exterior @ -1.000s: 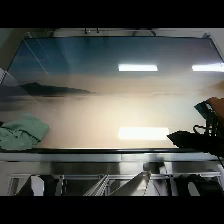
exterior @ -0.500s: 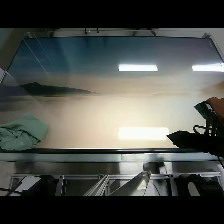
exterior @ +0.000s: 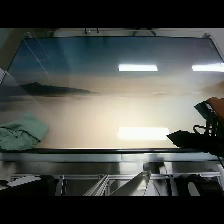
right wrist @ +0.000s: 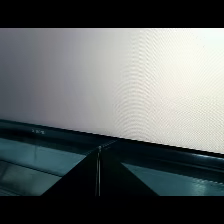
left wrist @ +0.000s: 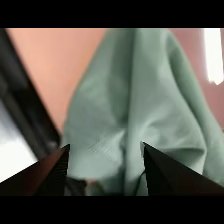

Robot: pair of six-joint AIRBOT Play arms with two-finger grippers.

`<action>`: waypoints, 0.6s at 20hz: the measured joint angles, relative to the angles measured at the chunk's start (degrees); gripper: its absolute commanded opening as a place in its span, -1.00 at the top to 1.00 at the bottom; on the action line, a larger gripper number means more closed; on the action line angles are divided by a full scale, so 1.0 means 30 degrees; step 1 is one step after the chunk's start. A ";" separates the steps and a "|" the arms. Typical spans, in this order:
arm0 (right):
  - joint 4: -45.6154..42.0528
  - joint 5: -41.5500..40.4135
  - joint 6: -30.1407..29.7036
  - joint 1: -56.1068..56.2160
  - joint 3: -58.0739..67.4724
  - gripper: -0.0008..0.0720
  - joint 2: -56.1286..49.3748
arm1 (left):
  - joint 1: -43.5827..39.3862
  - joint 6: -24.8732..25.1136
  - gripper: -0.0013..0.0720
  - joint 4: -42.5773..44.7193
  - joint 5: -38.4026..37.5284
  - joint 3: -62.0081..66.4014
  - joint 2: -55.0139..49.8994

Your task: Fold the shirts.

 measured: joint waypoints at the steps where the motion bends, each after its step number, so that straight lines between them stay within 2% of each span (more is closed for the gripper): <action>1: 0.0000 0.0000 0.0000 0.0000 0.0000 0.93 0.0000 | -0.0393 0.0153 -0.37 -0.0277 -0.0240 0.0277 -0.0714; 3: 0.0000 0.0000 0.0000 0.0000 0.0000 0.93 0.0000 | -0.1217 0.0415 -0.36 -0.0860 -0.0787 0.0758 -0.2157; 4: 0.0000 0.0000 0.0000 0.0000 0.0000 0.92 -0.0007 | -0.1545 0.0517 -0.18 -0.1137 -0.1013 0.0918 -0.2674; 5: 0.0000 0.0000 0.0000 0.0000 0.0000 0.92 0.0000 | -0.1865 0.0568 0.58 -0.1333 -0.1137 0.1035 -0.3147; 6: 0.0000 0.0000 0.0000 0.0000 0.0000 0.93 0.0000 | -0.2208 0.0627 0.90 -0.1421 -0.1202 0.1086 -0.3577; 9: 0.0000 -0.0007 0.0000 0.0000 0.0000 0.92 0.0000 | -0.3322 0.1785 0.91 -0.2820 -0.1581 0.1144 -0.3767; 12: 0.0000 -0.0007 0.0000 0.0000 0.0000 0.92 0.0000 | -0.5013 0.3337 0.90 -0.7919 -0.3585 0.1814 -0.2761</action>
